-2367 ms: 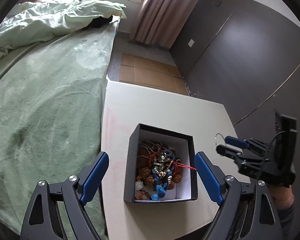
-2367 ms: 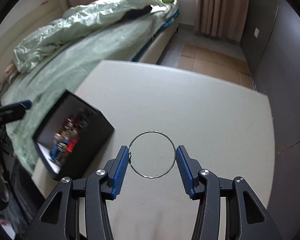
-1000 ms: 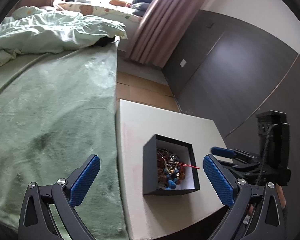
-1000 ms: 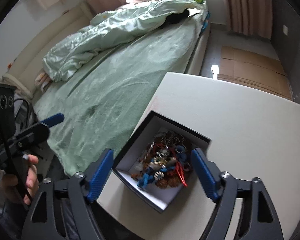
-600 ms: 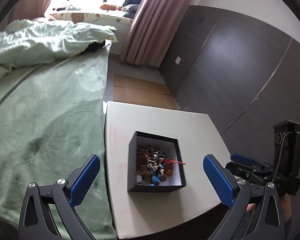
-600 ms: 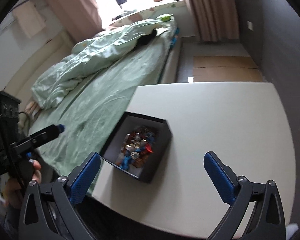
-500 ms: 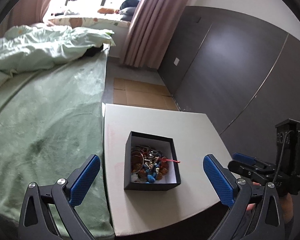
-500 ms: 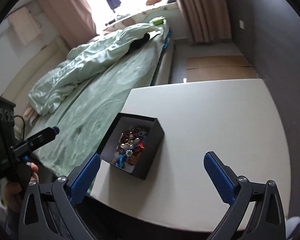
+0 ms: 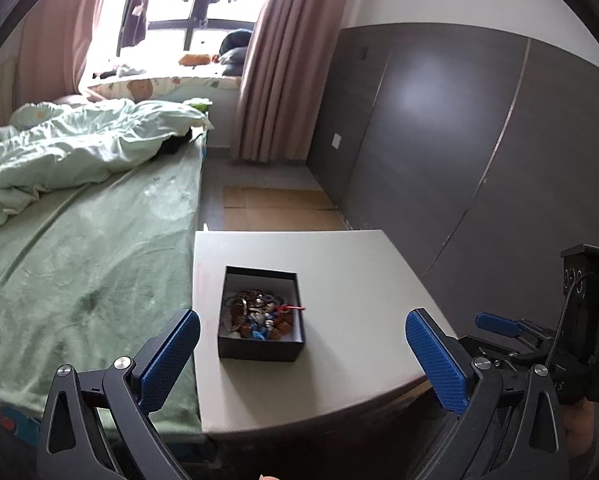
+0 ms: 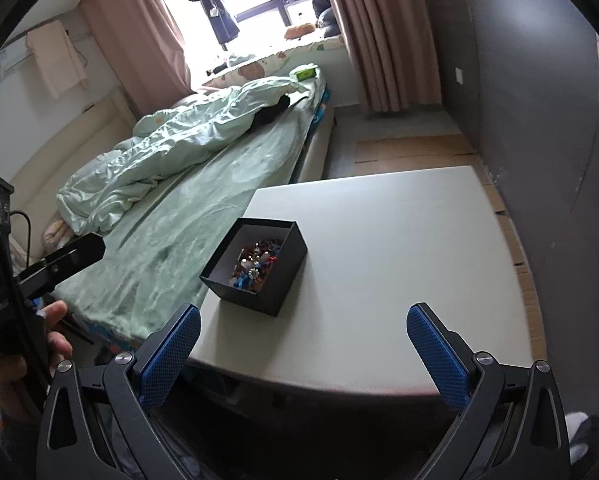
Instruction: Organize jewelry
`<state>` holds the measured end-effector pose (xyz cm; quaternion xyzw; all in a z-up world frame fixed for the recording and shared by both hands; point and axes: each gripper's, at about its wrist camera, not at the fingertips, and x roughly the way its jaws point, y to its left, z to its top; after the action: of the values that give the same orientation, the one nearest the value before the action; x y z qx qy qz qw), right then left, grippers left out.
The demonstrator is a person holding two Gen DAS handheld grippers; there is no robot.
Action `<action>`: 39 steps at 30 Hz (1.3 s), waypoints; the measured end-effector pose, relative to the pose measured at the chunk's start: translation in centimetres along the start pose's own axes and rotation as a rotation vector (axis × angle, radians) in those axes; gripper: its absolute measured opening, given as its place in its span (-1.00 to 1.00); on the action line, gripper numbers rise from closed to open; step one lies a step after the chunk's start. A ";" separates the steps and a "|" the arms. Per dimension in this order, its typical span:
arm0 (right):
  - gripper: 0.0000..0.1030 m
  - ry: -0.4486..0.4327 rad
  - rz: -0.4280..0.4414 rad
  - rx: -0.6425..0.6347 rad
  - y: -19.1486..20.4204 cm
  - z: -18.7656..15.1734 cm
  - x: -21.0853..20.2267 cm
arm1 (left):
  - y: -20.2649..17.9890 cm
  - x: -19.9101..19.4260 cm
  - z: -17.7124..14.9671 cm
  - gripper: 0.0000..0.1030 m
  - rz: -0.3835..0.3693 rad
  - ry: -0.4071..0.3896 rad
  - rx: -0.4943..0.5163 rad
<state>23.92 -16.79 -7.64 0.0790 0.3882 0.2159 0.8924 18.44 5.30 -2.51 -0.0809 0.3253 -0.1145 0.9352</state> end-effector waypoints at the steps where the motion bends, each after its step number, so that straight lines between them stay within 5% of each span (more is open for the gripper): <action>1: 1.00 -0.009 -0.001 0.003 -0.1 -0.3 -0.8 | -0.4 -0.6 -0.2 0.99 -0.004 -0.006 0.004; 28: 1.00 -0.134 -0.016 -0.026 2.8 -6.6 -15.9 | -6.0 -12.3 -4.1 0.99 0.018 -0.077 0.037; 39: 1.00 -0.127 -0.023 -0.063 4.4 -7.1 -17.4 | -6.3 -14.4 -4.8 0.99 0.039 -0.101 0.058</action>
<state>6.78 -20.78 0.34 0.0600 0.3245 0.2122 0.9198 3.46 2.77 3.72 -0.0531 0.2757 -0.1016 0.9544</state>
